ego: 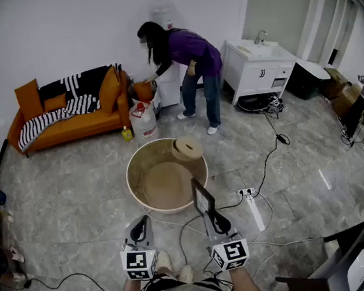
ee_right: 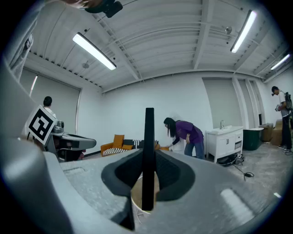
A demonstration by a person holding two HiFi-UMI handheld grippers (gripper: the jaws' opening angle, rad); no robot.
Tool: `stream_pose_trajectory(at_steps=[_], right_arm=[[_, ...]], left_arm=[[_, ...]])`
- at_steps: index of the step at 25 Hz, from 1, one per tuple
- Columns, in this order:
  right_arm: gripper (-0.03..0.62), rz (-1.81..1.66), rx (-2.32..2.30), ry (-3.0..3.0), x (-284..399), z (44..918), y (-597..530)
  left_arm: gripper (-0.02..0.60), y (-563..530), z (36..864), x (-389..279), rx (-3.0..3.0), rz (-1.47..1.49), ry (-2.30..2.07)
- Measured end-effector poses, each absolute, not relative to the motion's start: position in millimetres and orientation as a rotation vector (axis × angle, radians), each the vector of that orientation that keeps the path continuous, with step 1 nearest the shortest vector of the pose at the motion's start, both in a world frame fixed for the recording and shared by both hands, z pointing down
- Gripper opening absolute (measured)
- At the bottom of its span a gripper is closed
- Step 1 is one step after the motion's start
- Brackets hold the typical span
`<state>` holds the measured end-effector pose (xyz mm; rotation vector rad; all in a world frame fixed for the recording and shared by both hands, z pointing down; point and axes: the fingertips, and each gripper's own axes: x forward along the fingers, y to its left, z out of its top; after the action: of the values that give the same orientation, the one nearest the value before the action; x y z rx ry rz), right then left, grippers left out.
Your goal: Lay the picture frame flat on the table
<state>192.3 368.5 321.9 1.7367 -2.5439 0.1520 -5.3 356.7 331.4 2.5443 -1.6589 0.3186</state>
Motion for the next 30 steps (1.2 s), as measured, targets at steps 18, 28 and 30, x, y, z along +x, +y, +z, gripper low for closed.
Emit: stream_pose_trajectory(at_steps=[18,28,30], right_arm=[[0.067,0.235,1.778,-2.55,172.4,322.4,324.5],[0.067,0.229,1.852,-2.481,138.2,312.4,286.2],[0.067,0.225,1.86,-2.473,127.7,312.9,281.0]], left_arm=[[0.015,308.4,336.2,-22.1,2.55,0.337,-1.607],[0.015,245.3,327.5,-48.0,2.631,0.312,-1.508],[0.015,235.1,329.1,-57.4,2.637,0.3,-1.497]])
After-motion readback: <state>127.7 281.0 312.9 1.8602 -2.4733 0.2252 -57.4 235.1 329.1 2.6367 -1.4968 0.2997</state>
